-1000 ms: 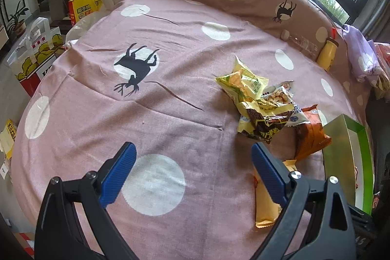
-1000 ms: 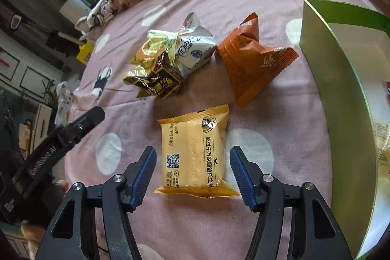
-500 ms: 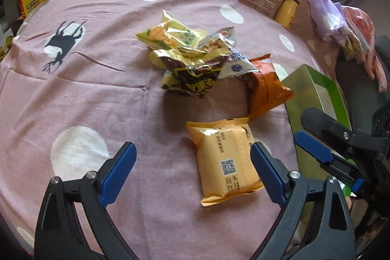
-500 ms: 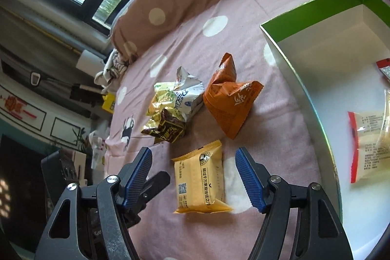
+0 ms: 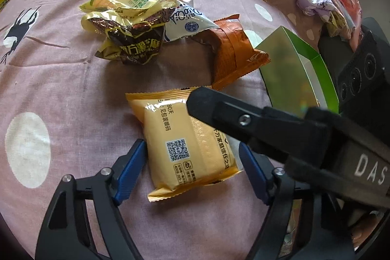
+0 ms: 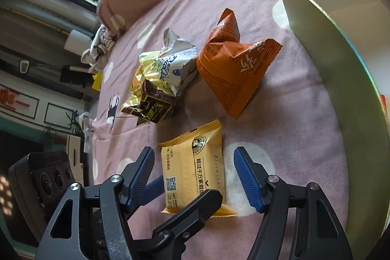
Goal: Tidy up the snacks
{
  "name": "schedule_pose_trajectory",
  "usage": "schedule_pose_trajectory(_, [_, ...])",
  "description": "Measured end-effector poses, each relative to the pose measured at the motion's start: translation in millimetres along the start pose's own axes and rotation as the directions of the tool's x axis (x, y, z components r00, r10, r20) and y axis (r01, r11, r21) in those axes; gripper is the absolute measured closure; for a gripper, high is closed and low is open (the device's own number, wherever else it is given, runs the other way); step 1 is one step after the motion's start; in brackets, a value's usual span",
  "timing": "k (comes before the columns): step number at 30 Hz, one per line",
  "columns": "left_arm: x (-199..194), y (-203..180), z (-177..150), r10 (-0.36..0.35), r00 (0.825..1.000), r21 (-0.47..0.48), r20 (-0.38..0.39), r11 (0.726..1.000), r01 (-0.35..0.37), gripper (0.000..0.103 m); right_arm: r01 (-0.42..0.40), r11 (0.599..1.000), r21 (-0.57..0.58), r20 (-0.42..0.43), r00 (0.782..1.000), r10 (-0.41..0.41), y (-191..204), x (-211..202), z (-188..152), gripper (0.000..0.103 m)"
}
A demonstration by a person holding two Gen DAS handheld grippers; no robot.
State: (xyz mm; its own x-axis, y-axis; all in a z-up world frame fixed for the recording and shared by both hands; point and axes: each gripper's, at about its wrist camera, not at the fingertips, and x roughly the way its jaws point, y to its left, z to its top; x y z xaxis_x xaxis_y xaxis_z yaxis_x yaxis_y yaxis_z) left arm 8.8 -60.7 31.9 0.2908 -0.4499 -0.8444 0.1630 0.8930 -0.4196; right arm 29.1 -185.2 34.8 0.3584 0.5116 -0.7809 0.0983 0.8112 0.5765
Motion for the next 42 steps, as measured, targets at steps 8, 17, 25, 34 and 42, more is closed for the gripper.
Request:
schedule_pose_trajectory(8, [1.0,0.8,-0.6,0.006,1.0,0.023,0.022,1.0,-0.006,0.037,-0.01,1.0,0.005,-0.031,0.999,0.01,-3.9,9.6,-2.2,0.048])
schedule_pose_trajectory(17, [-7.7,-3.3,-2.1,0.031,0.996,0.046,0.085,0.998,-0.035,0.043,0.021,0.997,-0.075,0.041,0.999,-0.018,13.4,-3.2,-7.6,0.051])
schedule_pose_trajectory(25, [-36.0,-19.5,-6.9,-0.024,0.978,0.109,0.205,0.994,0.002,0.043,0.037,0.99,-0.133,0.17,0.985,-0.013,28.8,-41.2,-13.4,0.051])
schedule_pose_trajectory(34, [-67.8,-48.2,-14.6,-0.129,0.924,0.186,0.36,0.98,0.064,0.044,0.069,0.978,-0.197,0.354,0.935,0.006,44.7,-95.5,-23.3,0.051])
schedule_pose_trajectory(42, [-76.7,-89.7,-5.7,-0.199,0.894,0.293,0.402,0.953,0.081,0.044,0.072,0.981,-0.177,0.48,0.877,0.022,34.7,-140.4,-25.4,0.051])
